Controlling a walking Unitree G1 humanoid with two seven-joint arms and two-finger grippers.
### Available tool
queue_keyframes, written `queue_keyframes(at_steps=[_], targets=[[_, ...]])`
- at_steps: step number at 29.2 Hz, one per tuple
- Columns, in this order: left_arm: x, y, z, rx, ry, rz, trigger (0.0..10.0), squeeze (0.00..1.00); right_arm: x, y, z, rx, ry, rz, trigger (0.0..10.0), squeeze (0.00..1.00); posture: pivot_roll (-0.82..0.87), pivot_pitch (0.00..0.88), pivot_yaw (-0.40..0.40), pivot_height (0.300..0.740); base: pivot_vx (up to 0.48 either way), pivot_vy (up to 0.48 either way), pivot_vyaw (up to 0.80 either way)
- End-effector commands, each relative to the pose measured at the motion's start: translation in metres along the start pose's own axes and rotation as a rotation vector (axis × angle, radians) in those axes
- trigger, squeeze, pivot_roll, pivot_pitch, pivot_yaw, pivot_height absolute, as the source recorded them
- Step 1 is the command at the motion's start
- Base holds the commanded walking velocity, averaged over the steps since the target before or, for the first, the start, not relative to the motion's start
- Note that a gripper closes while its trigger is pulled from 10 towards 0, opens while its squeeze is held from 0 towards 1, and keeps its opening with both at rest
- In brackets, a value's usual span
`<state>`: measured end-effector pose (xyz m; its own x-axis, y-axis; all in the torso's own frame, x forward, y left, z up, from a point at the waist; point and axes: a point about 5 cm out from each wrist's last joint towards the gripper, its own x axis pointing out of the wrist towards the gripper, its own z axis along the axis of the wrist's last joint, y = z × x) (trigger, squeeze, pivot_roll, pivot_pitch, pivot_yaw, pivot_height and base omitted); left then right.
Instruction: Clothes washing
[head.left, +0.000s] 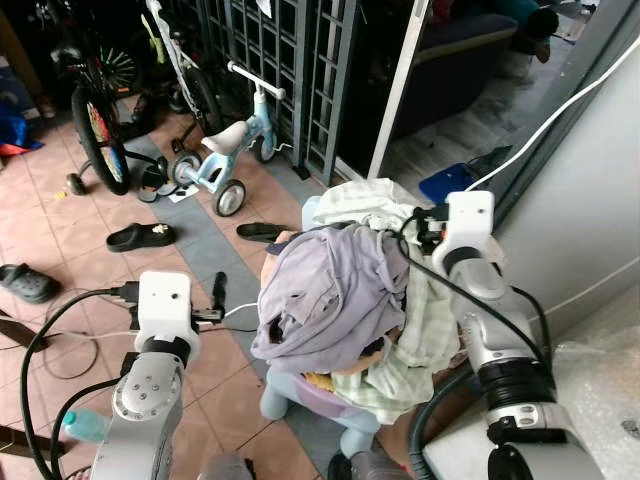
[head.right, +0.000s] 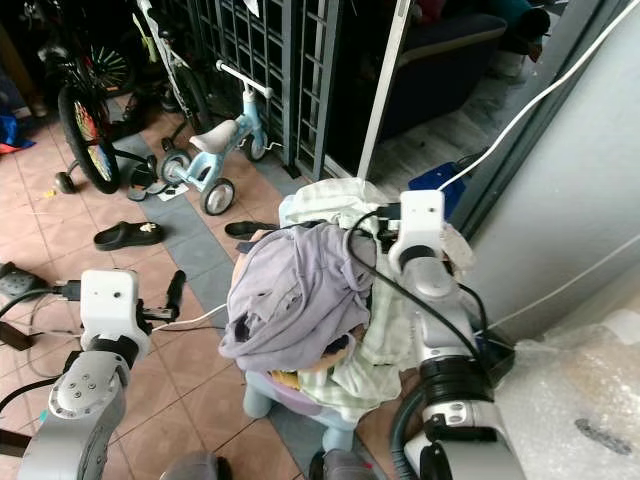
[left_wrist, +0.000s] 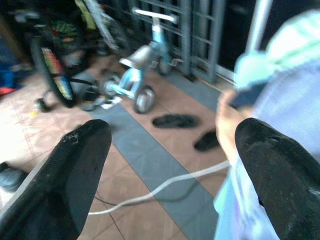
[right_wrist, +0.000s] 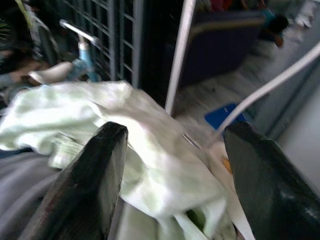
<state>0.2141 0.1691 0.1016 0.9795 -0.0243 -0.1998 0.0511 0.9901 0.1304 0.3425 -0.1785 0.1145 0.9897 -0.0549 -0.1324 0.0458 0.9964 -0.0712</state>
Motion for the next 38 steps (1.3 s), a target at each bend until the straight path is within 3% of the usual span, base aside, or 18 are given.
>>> queue_keyframes(at_steps=[1, 9, 19, 20, 21, 22, 23, 28, 29, 30, 31, 34, 38], targets=[[-0.004, -0.002, 0.002, 0.006, 0.002, -0.031, 10.0, 0.0, 0.004, -0.003, 0.005, -0.001, -0.01, -0.029, 10.0, 1.0, 0.08, 0.086, -0.001, 0.74, 0.0, 0.0, 0.0], [-0.018, -0.002, 0.004, 0.041, 0.027, -0.105, 10.0, 0.0, 0.014, -0.008, 0.009, -0.025, -0.015, -0.133, 10.0, 1.0, 0.12, 0.142, 0.031, 0.74, 0.0, 0.0, 0.0], [-0.028, 0.003, 0.005, 0.047, 0.061, -0.107, 10.0, 0.0, 0.025, -0.026, 0.018, -0.031, -0.025, -0.282, 10.0, 1.0, 0.14, 0.161, 0.037, 0.74, 0.0, 0.0, 0.0], [-0.029, 0.001, 0.004, 0.039, 0.067, -0.115, 10.0, 0.0, 0.024, -0.028, 0.012, -0.027, 0.002, -0.298, 10.0, 0.95, 0.14, 0.161, 0.037, 0.74, 0.0, 0.0, 0.0], [-0.03, 0.0, 0.003, 0.037, 0.069, -0.118, 10.0, 0.0, 0.023, -0.029, 0.01, -0.023, 0.013, -0.307, 10.0, 0.65, 0.14, 0.161, 0.037, 0.74, 0.0, 0.0, 0.0], [-0.03, -0.002, 0.003, 0.033, 0.073, -0.122, 10.0, 0.0, 0.022, -0.033, 0.004, -0.01, 0.04, -0.325, 10.0, 0.04, 0.13, 0.163, 0.029, 0.74, 0.0, 0.0, 0.0], [-0.03, -0.005, 0.002, 0.027, 0.079, -0.129, 10.0, 0.0, 0.019, -0.037, -0.004, 0.01, 0.075, -0.352, 10.0, 0.0, 0.13, 0.163, 0.028, 0.74, 0.0, 0.0, 0.0], [-0.03, -0.009, 0.001, 0.021, 0.084, -0.14, 10.0, 0.0, 0.018, -0.045, -0.011, 0.041, 0.102, -0.394, 10.0, 0.0, 0.13, 0.156, 0.025, 0.74, 0.0, 0.0, 0.0], [-0.029, -0.008, 0.001, 0.021, 0.085, -0.14, 10.0, 0.0, 0.018, -0.044, -0.013, 0.065, 0.114, -0.388, 6.9, 0.0, 0.13, 0.156, 0.025, 0.74, 0.0, 0.0, 0.0], [-0.029, -0.008, 0.001, 0.02, 0.085, -0.14, 10.0, 0.0, 0.018, -0.043, -0.015, 0.077, 0.125, -0.385, 5.9, 0.0, 0.13, 0.155, 0.023, 0.74, 0.0, 0.0, 0.0], [-0.029, -0.008, 0.001, 0.02, 0.086, -0.139, 10.0, 0.0, 0.018, -0.04, -0.017, 0.103, 0.14, -0.38, 0.4, 0.0, 0.13, 0.154, 0.022, 0.74, 0.0, 0.0, 0.0], [-0.029, -0.007, 0.001, 0.02, 0.088, -0.138, 10.0, 0.0, 0.019, -0.036, -0.021, 0.138, 0.165, -0.367, 0.0, 0.0, 0.13, 0.154, 0.021, 0.74, 0.0, 0.0, 0.0], [-0.029, -0.006, -0.001, 0.012, 0.1, -0.125, 10.0, 0.0, 0.02, -0.017, -0.029, 0.212, 0.222, -0.287, 0.0, 0.0, 0.13, 0.153, 0.017, 0.74, 0.0, 0.0, 0.0]])
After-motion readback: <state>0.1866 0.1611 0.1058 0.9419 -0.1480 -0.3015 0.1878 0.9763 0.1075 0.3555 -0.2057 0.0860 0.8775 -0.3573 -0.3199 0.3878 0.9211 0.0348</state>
